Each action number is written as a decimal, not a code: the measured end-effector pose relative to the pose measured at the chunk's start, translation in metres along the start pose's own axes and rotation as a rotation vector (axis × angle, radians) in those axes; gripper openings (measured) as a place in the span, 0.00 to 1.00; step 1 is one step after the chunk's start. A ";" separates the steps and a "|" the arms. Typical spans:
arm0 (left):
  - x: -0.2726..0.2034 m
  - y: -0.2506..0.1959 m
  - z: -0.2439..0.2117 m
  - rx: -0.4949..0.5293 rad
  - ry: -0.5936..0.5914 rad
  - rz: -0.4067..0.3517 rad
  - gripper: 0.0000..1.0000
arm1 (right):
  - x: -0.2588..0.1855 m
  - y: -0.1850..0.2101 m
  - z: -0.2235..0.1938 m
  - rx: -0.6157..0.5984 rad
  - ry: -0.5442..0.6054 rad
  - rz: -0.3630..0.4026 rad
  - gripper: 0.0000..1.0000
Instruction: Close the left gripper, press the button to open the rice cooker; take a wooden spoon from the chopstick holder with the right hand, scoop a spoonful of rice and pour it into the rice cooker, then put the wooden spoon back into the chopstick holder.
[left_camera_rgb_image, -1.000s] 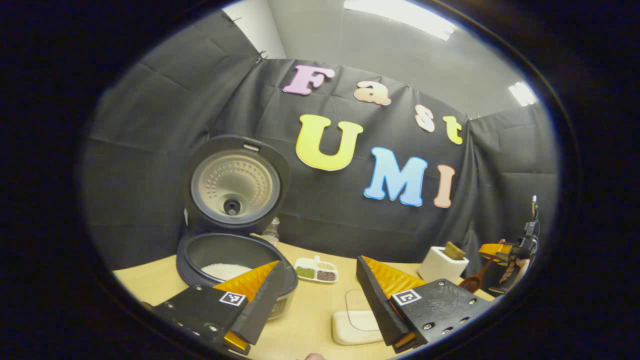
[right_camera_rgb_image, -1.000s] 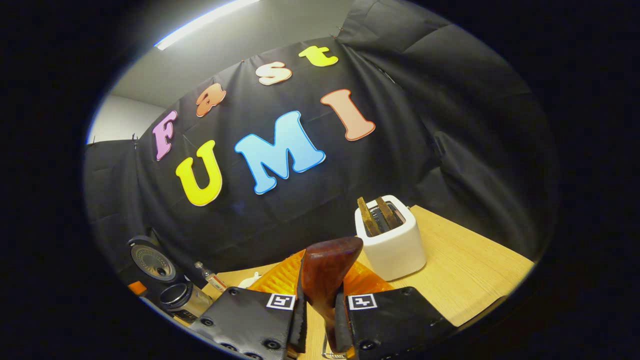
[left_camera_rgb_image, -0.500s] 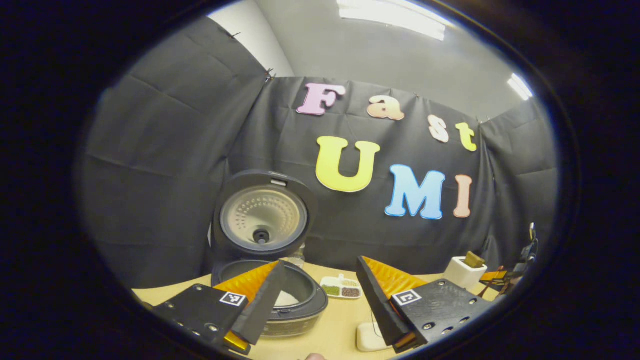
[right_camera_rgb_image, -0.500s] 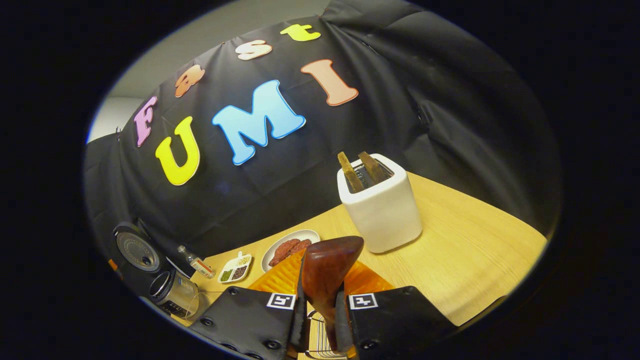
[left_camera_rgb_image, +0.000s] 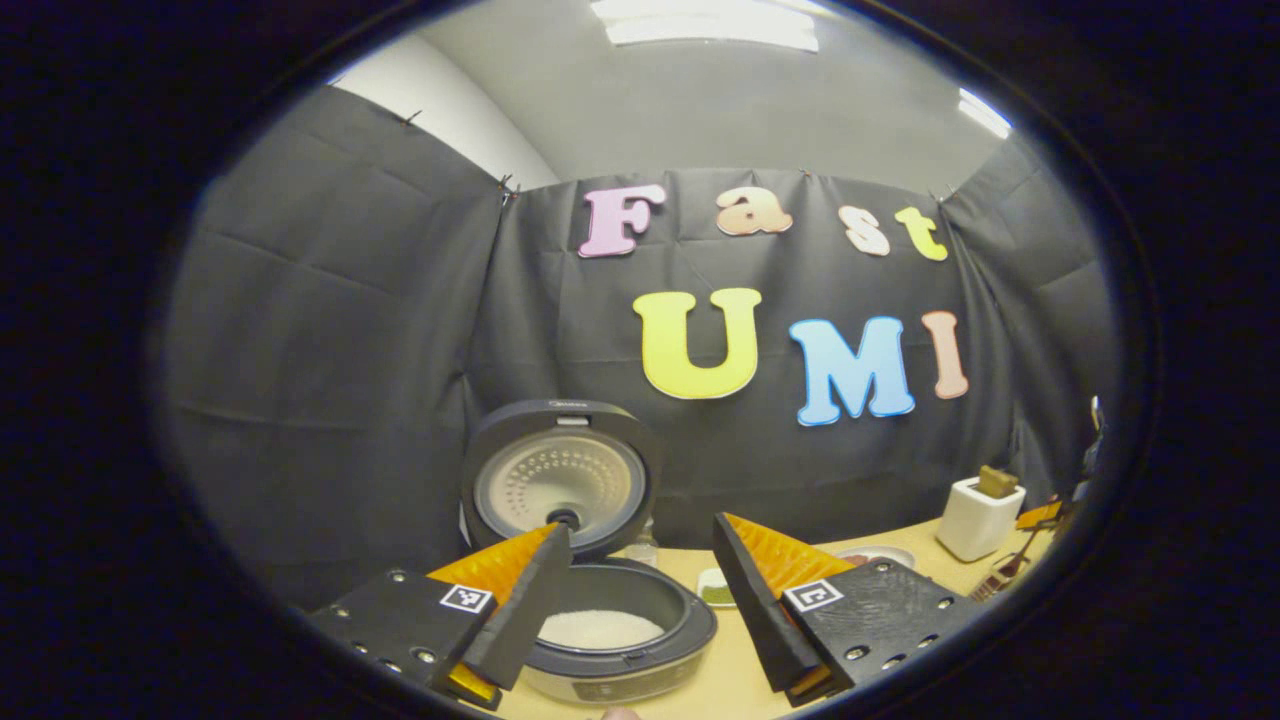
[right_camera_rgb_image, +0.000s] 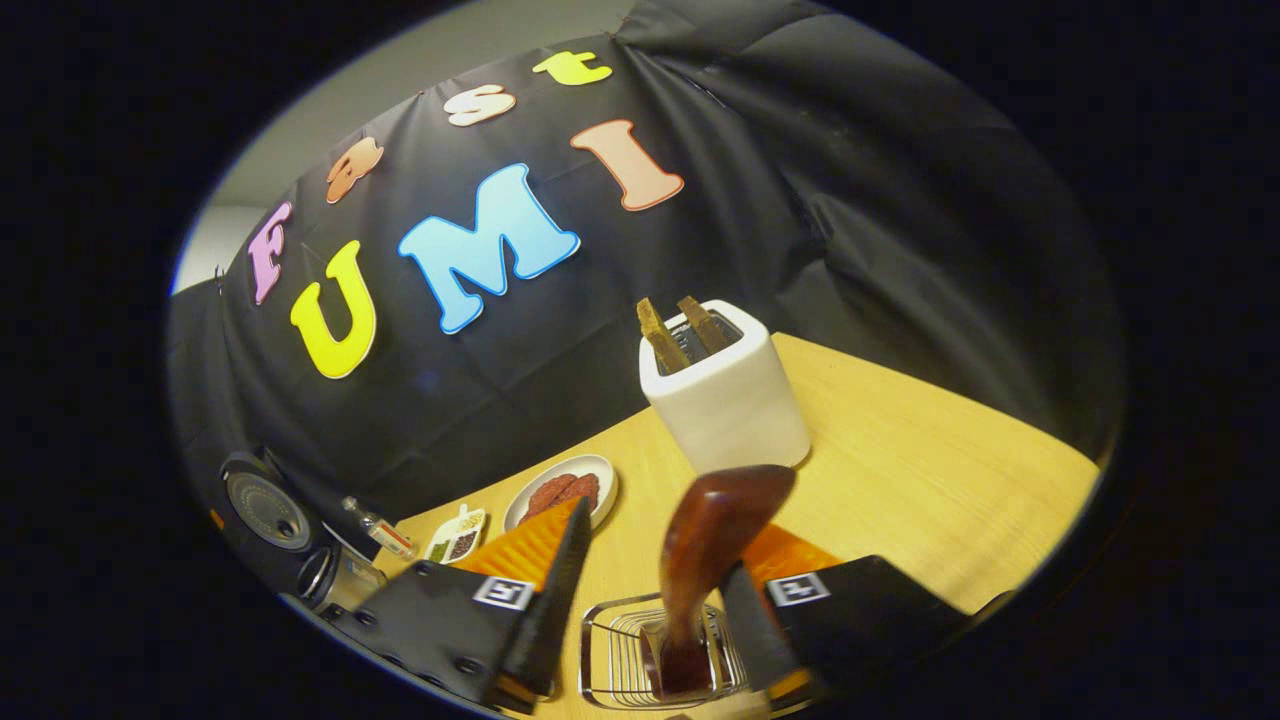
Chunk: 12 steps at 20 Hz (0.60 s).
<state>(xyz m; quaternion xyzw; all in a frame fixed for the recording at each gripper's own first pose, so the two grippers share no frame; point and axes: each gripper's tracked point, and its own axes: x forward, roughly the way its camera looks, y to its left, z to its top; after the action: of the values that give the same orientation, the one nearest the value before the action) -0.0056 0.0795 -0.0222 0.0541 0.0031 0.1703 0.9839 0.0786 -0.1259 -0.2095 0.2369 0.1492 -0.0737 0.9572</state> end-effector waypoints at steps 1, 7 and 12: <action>0.004 0.002 0.001 0.035 0.009 0.009 0.90 | -0.008 -0.003 0.006 -0.045 -0.029 -0.020 0.79; 0.032 0.018 0.033 0.032 0.009 0.024 0.89 | -0.063 0.003 0.046 -0.241 -0.196 -0.091 0.98; 0.065 0.032 0.079 0.059 -0.033 0.044 0.89 | -0.099 0.036 0.057 -0.308 -0.270 -0.038 0.98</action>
<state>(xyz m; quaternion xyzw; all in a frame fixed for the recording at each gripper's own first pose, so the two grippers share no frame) 0.0465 0.1227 0.0609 0.0857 -0.0092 0.1908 0.9778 0.0064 -0.1144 -0.1143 0.0729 0.0335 -0.0991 0.9918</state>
